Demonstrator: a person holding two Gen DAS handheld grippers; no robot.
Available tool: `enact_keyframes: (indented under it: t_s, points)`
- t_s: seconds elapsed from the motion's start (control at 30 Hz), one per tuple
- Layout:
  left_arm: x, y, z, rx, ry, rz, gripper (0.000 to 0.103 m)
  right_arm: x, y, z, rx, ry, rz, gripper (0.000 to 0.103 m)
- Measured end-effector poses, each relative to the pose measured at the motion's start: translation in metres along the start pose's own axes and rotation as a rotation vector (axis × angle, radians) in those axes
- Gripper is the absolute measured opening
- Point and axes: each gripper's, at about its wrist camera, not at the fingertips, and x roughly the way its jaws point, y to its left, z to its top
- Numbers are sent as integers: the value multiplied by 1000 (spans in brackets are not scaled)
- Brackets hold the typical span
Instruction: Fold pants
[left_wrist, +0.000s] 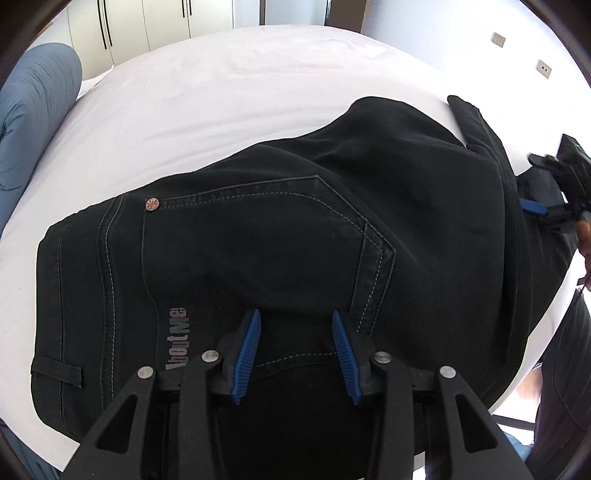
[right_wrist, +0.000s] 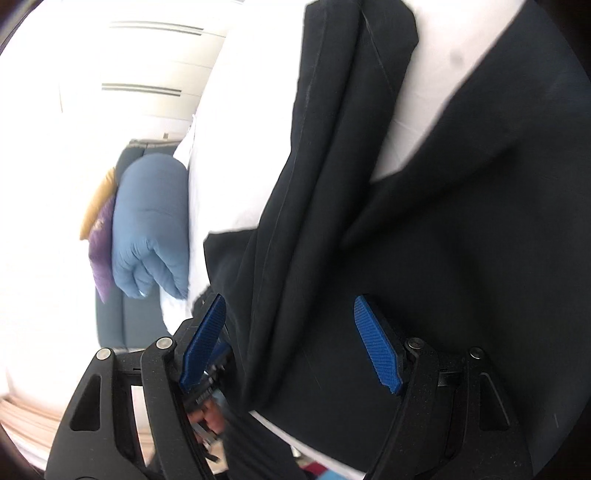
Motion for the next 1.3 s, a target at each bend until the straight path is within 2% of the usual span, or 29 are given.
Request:
enact_keyframes:
  t_s: [0.03, 0.1, 0.17, 0.2, 0.27, 0.37, 0.43, 0.5, 0.53, 0.6, 0.67, 0.77, 0.9, 1.0, 1.03, 1.13, 1.2, 1.3]
  points:
    - [0, 0, -3, -1, 0, -2, 43, 4, -4, 9, 14, -1, 34, 70]
    - [0, 4, -2, -15, 2, -6, 43, 0, -9, 30, 49, -55, 87, 70]
    - [2, 4, -1, -19, 2, -5, 43, -19, -21, 61, 124, -154, 164, 70]
    - [2, 4, 0, -21, 0, -6, 43, -26, -27, 72, 151, -182, 170, 70]
    - [3, 0, -6, -29, -6, -8, 43, -35, -38, 97, 210, -180, 162, 69]
    - [0, -1, -12, -34, -11, -8, 43, -55, -26, 122, 145, -197, 107, 72]
    - [-1, -1, -14, -36, -16, -9, 43, -78, -24, 128, 140, -274, 77, 72]
    - [-2, 0, -15, -38, -20, -12, 43, -110, -42, 130, 225, -384, 134, 72]
    - [-3, 1, -16, -38, -23, -13, 43, -129, -49, 134, 269, -445, 134, 72]
    - [-9, 8, -21, -39, -29, -16, 43, -158, -50, 147, 288, -508, 72, 73]
    - [-10, 8, -23, -45, -36, -18, 43, -175, -43, 156, 201, -467, 30, 73]
    - [-12, 10, -24, -52, -40, -15, 43, -175, -20, 183, 103, -397, -15, 73]
    - [-13, 8, -23, -55, -36, -7, 43, -145, 24, 219, 23, -307, -41, 72]
    - [-11, 5, -20, -57, -35, -5, 43, -129, 41, 254, -1, -271, -89, 71]
    - [-11, 5, -20, -57, -36, -4, 43, -123, 43, 257, 7, -268, -94, 71]
    - [-11, 4, -19, -60, -38, -3, 43, -120, 30, 293, 82, -284, -91, 71]
    - [-10, 4, -19, -60, -39, -3, 43, -95, 2, 294, 121, -283, -97, 71]
    - [-10, 4, -18, -60, -39, -5, 43, -84, -14, 310, 136, -251, -159, 71]
